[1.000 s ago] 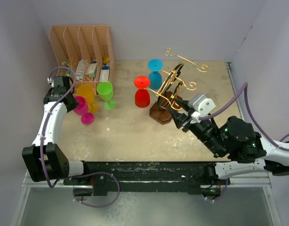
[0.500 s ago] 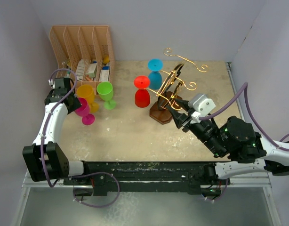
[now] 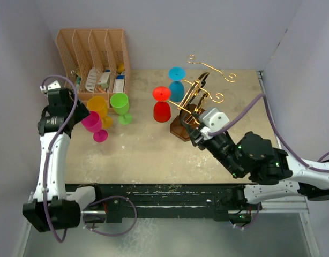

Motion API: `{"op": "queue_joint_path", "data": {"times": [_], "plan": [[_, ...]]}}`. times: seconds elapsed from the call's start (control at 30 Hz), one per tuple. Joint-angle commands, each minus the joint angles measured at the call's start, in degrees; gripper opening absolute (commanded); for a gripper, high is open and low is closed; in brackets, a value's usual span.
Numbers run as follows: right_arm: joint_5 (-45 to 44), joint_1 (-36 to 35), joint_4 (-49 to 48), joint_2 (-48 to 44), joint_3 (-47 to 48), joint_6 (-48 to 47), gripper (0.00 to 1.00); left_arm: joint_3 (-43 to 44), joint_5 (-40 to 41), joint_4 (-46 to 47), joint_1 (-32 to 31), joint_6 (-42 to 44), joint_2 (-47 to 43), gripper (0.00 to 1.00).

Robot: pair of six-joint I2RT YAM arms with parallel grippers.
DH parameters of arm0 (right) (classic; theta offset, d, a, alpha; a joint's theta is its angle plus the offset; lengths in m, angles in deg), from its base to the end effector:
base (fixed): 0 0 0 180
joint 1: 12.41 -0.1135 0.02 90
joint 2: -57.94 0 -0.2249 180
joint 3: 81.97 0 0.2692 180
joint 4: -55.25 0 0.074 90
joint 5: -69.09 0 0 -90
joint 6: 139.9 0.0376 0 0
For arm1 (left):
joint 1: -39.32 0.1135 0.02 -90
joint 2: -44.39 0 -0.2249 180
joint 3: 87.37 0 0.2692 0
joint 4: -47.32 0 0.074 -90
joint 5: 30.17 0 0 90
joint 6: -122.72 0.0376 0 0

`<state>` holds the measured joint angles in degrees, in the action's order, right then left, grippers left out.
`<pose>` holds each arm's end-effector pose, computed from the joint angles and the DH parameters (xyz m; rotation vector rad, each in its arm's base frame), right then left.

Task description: Take the wine glass off the wine glass rack

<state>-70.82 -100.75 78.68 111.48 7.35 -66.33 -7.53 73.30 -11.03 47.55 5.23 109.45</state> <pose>0.0346 0.1998 0.4728 -0.5503 1.3388 0.4422 0.2616 0.0467 0.3099 -0.8179 2.1578 0.1030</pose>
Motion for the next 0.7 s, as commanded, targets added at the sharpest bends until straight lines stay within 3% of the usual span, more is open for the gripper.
{"op": "queue_joint_path", "data": {"times": [0.0,0.17,0.33,0.43,0.5,0.57,0.67], "plan": [[3.38,5.41,0.42,3.89,3.84,2.30,0.42,2.85,-6.18,1.48,0.21,-0.37,-8.57,0.74],[14.03,19.56,7.48,12.11,15.62,9.31,0.44,-4.44,-25.76,13.41,0.21,-1.46,-20.30,0.72],[41.94,41.45,15.24,24.39,32.25,20.45,0.44,-10.72,-37.63,20.66,0.12,-3.08,-24.82,0.68],[61.16,51.76,15.15,30.67,37.96,36.50,0.43,-13.94,-42.53,22.62,0.12,-2.93,-25.24,0.67],[74.24,57.80,11.90,34.07,36.88,46.23,0.40,-16.49,-44.76,23.85,0.12,-2.82,-26.41,0.66],[85.87,61.18,2.74,35.85,31.26,56.77,0.42,-18.88,-45.37,24.46,0.12,-2.27,-27.82,0.66],[91.52,61.88,-5.16,37.51,25.51,64.33,0.37,-20.77,-45.63,23.57,0.12,-0.69,-29.61,0.66]]}}
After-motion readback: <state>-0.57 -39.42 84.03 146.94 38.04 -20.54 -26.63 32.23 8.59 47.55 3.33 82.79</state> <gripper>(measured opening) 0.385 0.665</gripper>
